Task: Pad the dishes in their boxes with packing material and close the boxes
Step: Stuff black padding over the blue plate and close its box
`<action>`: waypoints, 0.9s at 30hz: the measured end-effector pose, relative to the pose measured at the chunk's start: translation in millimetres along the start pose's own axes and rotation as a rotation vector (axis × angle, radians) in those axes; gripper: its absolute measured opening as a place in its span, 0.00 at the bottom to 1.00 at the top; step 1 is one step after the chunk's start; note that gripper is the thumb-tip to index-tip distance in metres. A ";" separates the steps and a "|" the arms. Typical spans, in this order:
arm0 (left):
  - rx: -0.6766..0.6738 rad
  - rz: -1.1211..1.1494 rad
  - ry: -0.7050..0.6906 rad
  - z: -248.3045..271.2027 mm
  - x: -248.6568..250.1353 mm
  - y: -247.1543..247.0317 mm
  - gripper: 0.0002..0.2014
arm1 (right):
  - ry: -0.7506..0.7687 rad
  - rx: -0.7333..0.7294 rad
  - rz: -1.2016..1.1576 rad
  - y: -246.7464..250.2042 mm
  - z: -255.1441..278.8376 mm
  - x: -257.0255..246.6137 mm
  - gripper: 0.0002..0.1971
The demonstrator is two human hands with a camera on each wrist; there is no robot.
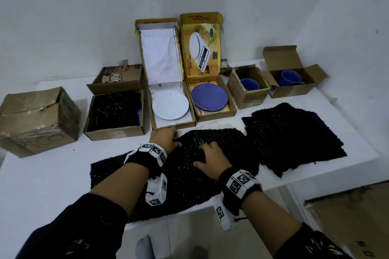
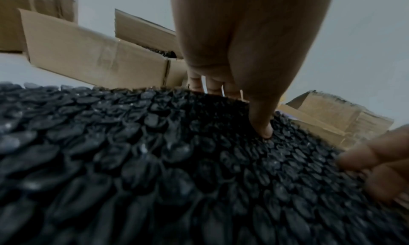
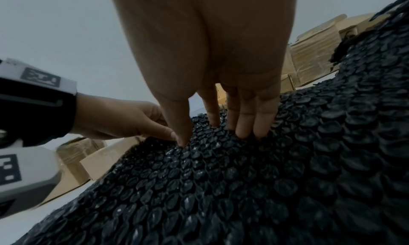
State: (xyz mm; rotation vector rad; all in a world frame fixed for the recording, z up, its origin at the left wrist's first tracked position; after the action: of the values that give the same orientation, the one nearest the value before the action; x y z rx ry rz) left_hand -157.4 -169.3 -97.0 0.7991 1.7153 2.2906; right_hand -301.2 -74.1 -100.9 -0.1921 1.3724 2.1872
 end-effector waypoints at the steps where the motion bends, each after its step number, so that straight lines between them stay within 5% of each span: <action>1: -0.005 0.049 -0.013 1.5 2.6 3.8 0.15 | -0.006 0.023 -0.015 5.6 0.8 0.2 0.29; 7: 0.006 0.322 -0.144 10.2 24.0 46.1 0.08 | 0.010 0.184 -0.194 42.6 8.3 -10.5 0.36; 27: 0.058 0.256 -0.070 19.7 -4.1 36.8 0.05 | -0.056 -0.005 -0.088 8.7 -4.0 -40.4 0.45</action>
State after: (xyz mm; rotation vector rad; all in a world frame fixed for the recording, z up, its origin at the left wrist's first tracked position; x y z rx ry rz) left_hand -137.3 -166.5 -60.2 1.1568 1.7456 2.3455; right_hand -272.4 -95.4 -79.9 -0.1883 1.3032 2.1086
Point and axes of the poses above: each hand's wrist, its own z-axis away from the middle knuckle, its own y-axis out of the back of the hand, x = y × z, the point moved 7 cm from there along -z, towards the middle knuckle, and after that the axes turned 11 degrees about -y, right-handed, at the moved point
